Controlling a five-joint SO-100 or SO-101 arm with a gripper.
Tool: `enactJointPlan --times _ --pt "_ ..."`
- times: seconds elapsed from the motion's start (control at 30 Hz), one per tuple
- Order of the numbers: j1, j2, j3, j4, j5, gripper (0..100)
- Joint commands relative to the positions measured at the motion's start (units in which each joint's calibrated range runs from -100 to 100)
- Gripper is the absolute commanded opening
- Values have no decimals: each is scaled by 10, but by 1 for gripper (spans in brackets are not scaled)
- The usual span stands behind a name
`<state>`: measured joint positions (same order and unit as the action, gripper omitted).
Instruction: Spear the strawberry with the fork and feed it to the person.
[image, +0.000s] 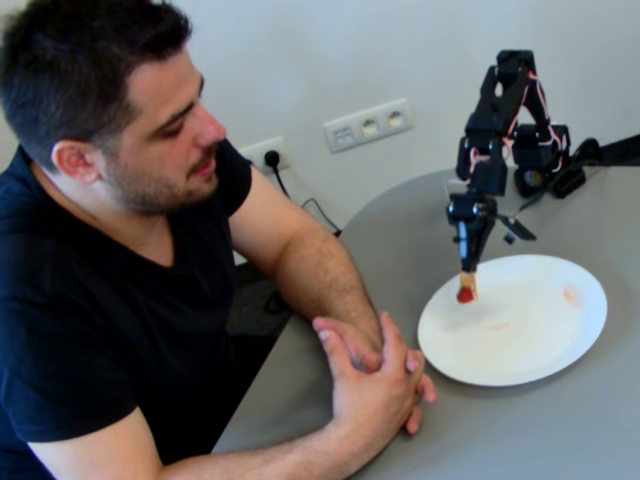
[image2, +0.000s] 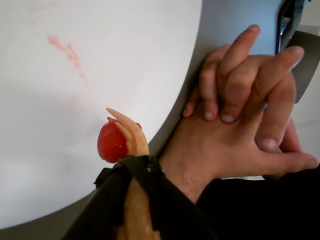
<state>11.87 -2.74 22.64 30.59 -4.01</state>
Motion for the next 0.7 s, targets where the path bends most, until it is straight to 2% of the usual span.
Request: enactJointPlan --times 0.0,0.27,0.5,0.67 --pt "10 -56 -51 41 2 1" --pt "71 -187 -86 124 2 1" --pt "175 -251 -103 112 7 1" --pt "209 -250 -112 41 20 1"
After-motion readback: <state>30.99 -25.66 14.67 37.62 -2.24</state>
